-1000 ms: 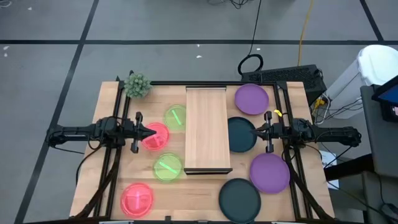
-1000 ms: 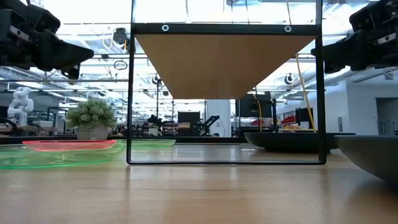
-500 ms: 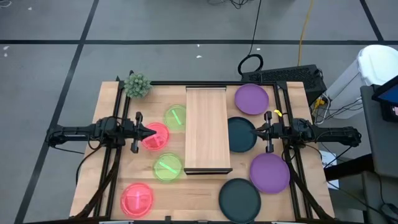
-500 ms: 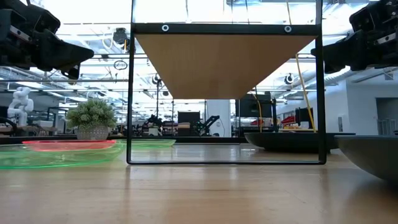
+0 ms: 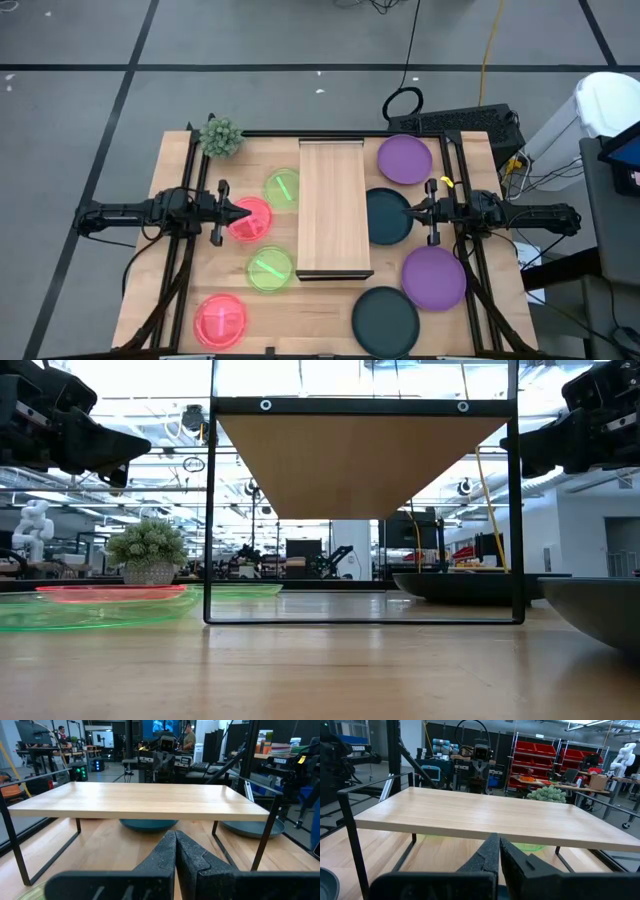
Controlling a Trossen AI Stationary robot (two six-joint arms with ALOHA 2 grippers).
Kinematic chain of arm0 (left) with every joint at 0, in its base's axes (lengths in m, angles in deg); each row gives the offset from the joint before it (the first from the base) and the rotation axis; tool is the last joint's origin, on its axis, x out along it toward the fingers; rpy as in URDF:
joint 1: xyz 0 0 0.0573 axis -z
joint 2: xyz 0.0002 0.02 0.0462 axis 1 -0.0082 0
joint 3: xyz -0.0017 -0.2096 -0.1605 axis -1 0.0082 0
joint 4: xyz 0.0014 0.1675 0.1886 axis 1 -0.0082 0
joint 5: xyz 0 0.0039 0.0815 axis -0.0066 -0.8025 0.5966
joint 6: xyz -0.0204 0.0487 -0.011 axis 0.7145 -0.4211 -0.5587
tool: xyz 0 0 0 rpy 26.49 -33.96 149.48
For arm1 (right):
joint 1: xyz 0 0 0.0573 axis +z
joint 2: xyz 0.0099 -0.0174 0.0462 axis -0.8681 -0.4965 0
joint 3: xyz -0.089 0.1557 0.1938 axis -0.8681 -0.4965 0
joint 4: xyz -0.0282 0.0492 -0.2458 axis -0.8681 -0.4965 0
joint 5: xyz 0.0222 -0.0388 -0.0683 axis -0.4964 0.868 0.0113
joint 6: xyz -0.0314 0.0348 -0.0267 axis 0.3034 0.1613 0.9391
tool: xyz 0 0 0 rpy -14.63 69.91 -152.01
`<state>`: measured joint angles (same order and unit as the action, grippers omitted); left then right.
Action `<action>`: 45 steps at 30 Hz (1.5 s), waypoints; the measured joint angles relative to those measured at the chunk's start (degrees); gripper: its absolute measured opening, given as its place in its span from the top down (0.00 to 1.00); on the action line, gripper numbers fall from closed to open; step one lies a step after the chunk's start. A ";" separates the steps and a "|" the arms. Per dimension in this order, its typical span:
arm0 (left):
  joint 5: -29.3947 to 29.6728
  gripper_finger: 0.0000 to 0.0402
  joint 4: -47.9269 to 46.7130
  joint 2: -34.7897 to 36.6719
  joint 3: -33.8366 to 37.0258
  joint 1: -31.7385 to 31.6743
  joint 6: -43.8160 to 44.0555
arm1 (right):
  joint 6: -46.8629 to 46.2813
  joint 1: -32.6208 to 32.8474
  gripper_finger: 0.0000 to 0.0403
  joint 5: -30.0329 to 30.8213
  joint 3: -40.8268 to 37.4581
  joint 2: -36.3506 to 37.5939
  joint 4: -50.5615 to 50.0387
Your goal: Place and stack plates onto a shelf
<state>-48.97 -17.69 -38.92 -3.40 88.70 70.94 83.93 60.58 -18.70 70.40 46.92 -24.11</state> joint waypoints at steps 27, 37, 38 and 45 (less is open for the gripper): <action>0.01 0.99 -0.01 0.00 0.01 0.00 -0.01 | 0.00 0.01 1.00 0.02 0.00 -0.02 0.19; -0.01 0.99 0.01 0.00 0.01 -0.01 -0.01 | 0.02 -0.01 1.00 0.04 0.00 -0.02 0.33; 0.01 0.99 0.01 0.00 0.00 0.00 -0.01 | 0.02 0.00 1.00 0.04 0.00 0.00 0.33; 0.00 0.99 0.00 0.00 -0.01 0.00 0.00 | 2.78 -0.01 1.00 0.24 0.00 -0.02 2.61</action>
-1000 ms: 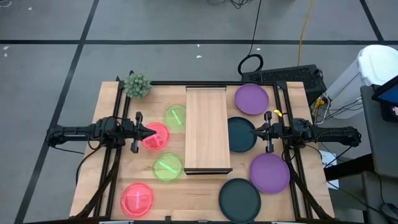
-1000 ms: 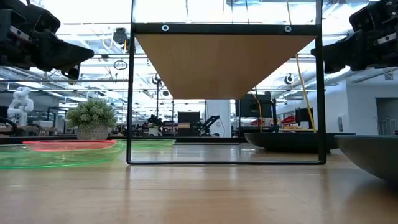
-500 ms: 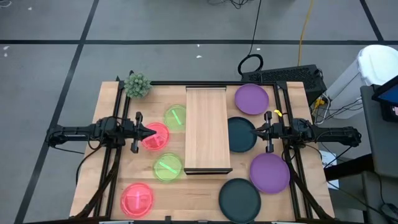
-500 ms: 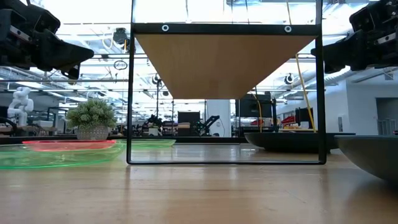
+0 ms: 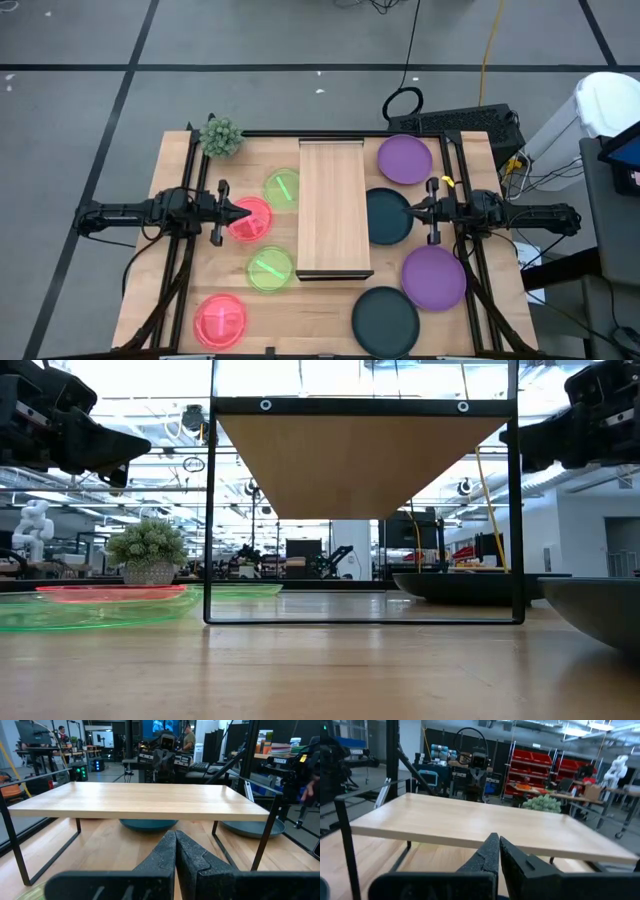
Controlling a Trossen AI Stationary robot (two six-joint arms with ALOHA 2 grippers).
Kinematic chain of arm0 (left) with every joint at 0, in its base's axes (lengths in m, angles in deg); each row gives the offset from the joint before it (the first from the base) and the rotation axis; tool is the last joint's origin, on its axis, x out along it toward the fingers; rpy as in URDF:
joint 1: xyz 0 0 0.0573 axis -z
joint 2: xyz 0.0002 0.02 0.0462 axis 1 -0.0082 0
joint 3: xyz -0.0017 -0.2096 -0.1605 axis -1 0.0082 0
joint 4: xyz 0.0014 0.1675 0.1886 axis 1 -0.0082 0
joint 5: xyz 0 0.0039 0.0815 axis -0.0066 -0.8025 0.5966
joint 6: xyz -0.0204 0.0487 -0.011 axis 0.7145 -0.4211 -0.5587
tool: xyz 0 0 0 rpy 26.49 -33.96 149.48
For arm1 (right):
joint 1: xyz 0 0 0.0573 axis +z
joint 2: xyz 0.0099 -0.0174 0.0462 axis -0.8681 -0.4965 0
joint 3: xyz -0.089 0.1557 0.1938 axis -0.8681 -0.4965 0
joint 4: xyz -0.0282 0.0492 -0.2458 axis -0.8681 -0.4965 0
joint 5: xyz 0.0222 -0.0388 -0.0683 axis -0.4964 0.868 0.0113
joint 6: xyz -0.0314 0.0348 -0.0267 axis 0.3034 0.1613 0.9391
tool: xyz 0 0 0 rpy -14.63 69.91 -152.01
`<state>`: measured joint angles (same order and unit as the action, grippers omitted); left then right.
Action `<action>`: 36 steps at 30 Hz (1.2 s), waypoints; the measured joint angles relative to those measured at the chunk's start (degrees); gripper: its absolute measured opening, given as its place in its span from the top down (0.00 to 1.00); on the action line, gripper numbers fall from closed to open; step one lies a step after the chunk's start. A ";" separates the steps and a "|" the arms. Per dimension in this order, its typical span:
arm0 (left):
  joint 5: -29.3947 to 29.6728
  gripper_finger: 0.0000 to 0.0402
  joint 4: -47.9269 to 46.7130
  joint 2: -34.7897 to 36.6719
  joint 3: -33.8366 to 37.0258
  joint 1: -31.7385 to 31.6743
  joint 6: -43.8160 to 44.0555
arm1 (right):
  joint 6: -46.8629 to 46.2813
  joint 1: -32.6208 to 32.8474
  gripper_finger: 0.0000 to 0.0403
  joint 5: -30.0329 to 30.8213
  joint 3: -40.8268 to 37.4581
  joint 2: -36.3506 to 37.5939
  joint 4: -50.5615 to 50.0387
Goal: Place and stack plates onto a shelf
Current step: Put the top purple plate on the shelf
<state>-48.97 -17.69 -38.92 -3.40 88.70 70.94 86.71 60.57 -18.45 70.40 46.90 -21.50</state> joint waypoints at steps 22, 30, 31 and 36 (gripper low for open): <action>0.01 0.99 0.01 0.00 0.01 -0.01 -0.01 | -4.29 0.02 1.00 4.66 14.20 -10.21 -0.34; 0.01 0.99 0.01 0.00 -0.01 -0.01 -0.01 | -6.13 0.04 1.00 4.58 24.89 -19.43 -5.61; 0.01 0.99 0.01 0.00 0.01 -0.01 -0.01 | -7.02 0.04 1.00 4.57 26.19 -20.43 -6.64; 0.01 0.99 0.01 0.00 0.00 -0.01 -0.01 | -9.20 0.02 1.00 4.57 32.61 -25.11 -7.47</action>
<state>-48.95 -17.68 -38.92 -3.40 88.69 70.92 77.51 60.59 -13.89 103.00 21.79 -28.97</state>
